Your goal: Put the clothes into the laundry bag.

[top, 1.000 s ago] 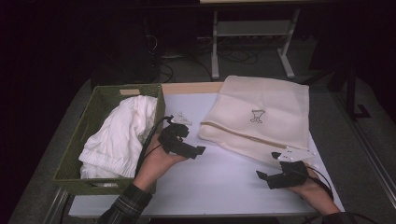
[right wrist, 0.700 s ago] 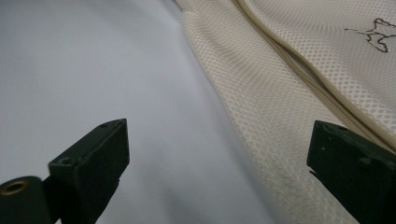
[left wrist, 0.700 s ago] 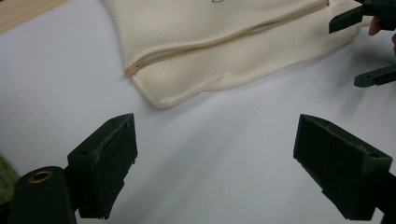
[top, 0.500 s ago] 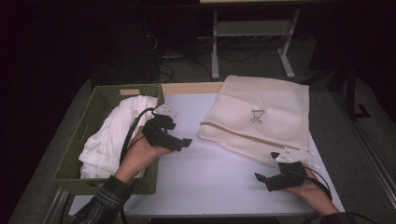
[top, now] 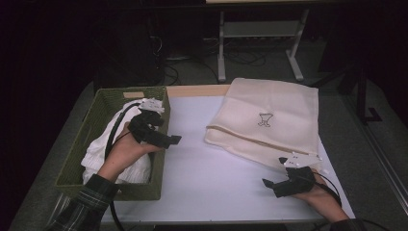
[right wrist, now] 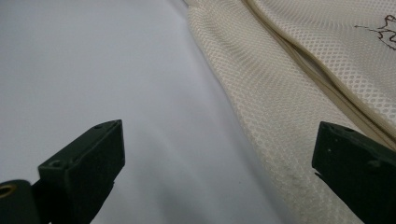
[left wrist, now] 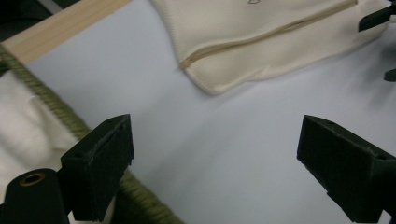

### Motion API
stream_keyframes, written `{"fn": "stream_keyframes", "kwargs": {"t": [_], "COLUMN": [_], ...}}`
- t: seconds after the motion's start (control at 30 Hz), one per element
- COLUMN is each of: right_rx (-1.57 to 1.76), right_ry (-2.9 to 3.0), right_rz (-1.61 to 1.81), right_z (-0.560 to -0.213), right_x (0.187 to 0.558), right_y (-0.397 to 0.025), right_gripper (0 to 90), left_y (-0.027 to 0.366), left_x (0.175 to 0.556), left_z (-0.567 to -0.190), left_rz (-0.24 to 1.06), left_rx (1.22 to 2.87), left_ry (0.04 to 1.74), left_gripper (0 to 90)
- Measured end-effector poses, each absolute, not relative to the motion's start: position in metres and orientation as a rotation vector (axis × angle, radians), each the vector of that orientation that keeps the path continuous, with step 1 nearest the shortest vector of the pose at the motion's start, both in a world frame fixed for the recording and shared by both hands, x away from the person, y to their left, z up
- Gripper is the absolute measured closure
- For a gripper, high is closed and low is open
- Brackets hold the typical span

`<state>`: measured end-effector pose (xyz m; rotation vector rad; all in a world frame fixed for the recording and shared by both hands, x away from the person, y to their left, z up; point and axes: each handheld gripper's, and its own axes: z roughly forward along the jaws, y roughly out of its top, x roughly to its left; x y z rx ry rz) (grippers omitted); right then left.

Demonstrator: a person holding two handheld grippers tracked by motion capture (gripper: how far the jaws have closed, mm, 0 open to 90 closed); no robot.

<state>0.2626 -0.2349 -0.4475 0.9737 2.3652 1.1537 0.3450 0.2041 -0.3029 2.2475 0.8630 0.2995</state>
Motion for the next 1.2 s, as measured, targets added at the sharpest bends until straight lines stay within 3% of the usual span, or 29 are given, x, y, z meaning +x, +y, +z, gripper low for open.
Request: {"fn": "stream_keyframes", "kwargs": {"t": [0.6, 1.2], "right_rx": [0.973, 0.975], "right_ry": [2.376, 2.388], "right_rz": [1.145, 1.133], "right_z": [-0.449, -0.45], "right_x": [0.263, 0.264], "right_y": [-0.234, -0.233], "right_gripper": [2.2, 2.2], "left_y": [0.28, 0.343], "left_x": [0.364, 0.392], "left_z": [-0.291, -0.32], "left_rz": [0.431, 0.444], "left_rx": [2.22, 2.175], "left_ry": [1.038, 1.242], "left_gripper": [10.2, 9.9]}}
